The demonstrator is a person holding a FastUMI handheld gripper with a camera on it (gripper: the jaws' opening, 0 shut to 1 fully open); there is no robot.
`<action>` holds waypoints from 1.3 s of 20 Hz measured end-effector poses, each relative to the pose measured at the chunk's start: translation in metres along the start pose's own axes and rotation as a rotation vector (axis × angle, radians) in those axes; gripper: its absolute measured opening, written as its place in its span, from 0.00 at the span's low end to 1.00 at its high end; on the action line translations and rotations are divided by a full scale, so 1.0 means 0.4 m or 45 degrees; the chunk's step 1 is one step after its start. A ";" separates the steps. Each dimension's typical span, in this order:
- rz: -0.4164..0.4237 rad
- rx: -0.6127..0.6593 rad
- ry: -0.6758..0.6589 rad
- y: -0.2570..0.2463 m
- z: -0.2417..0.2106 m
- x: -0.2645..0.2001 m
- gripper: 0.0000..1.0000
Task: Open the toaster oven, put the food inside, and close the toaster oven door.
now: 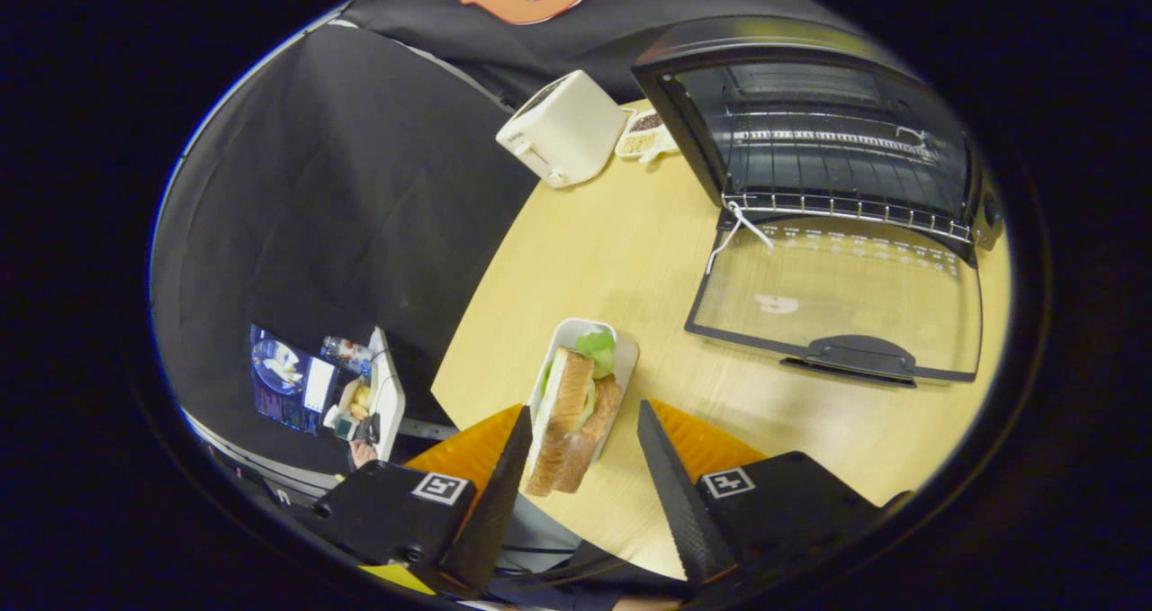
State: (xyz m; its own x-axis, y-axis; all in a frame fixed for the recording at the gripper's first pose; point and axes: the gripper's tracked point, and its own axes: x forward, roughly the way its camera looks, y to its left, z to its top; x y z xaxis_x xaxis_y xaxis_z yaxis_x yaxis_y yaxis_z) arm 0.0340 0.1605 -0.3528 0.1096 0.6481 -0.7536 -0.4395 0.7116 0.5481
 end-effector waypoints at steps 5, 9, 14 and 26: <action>-0.028 -0.033 0.042 0.008 -0.007 0.032 0.61; -0.005 0.013 0.066 -0.010 0.006 0.014 0.53; 0.041 0.030 0.011 0.001 0.018 0.005 0.37; 0.261 0.120 -0.254 0.092 0.101 -0.138 0.31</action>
State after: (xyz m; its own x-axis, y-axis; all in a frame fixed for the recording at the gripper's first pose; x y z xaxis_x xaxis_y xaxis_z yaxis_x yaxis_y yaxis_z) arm 0.0479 0.1619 -0.2762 0.2044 0.8147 -0.5427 -0.3866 0.5765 0.7198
